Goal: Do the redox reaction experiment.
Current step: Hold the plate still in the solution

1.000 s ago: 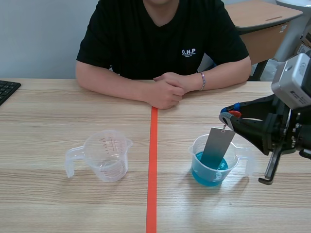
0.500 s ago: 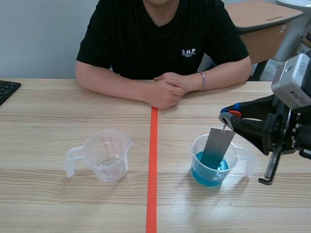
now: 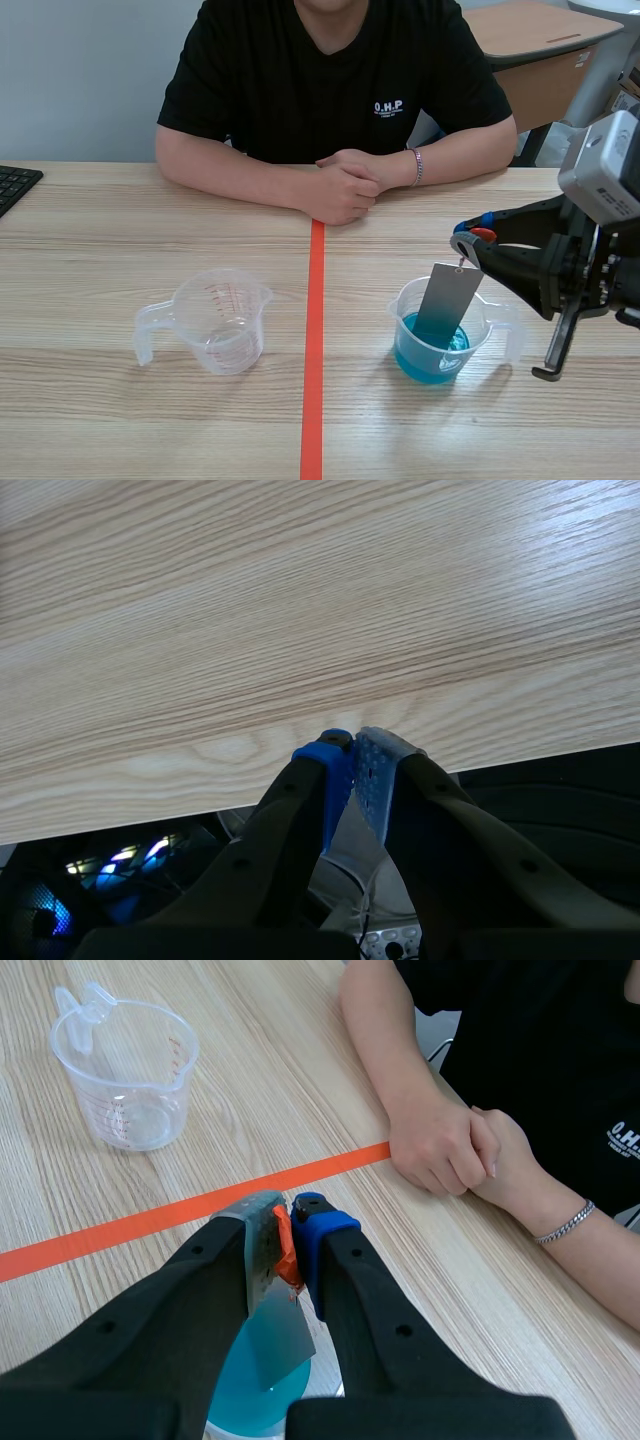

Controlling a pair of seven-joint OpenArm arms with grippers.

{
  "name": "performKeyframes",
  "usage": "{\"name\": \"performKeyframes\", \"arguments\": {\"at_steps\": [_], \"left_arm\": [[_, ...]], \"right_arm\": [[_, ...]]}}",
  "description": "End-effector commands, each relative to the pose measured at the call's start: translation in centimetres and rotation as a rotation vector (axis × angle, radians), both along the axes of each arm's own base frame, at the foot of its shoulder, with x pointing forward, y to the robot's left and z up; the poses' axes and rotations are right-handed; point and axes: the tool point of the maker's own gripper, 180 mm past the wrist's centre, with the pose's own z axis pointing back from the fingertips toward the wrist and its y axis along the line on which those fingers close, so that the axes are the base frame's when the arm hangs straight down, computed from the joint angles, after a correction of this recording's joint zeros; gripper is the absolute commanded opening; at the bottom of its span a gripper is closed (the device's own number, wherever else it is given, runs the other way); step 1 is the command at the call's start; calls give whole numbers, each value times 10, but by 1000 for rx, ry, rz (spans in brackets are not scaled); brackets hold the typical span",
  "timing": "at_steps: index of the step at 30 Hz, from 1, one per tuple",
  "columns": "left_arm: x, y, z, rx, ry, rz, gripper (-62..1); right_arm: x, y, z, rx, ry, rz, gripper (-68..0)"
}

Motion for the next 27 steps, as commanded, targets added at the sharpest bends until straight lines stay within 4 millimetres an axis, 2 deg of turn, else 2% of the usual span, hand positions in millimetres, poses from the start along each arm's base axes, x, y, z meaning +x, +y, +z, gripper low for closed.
{"name": "performKeyframes", "arguments": {"at_steps": [1,21,27], "left_arm": [[4,-1,3,-4,-18,-4,-563],[4,-1,3,-4,-18,-4,-563],[4,-1,3,-4,-18,-4,-563]], "right_arm": [[1,0,3,-5,-9,10,-660],[1,0,3,-6,-9,11,-660],[-1,2,13,-5,-36,35,-660]]}}
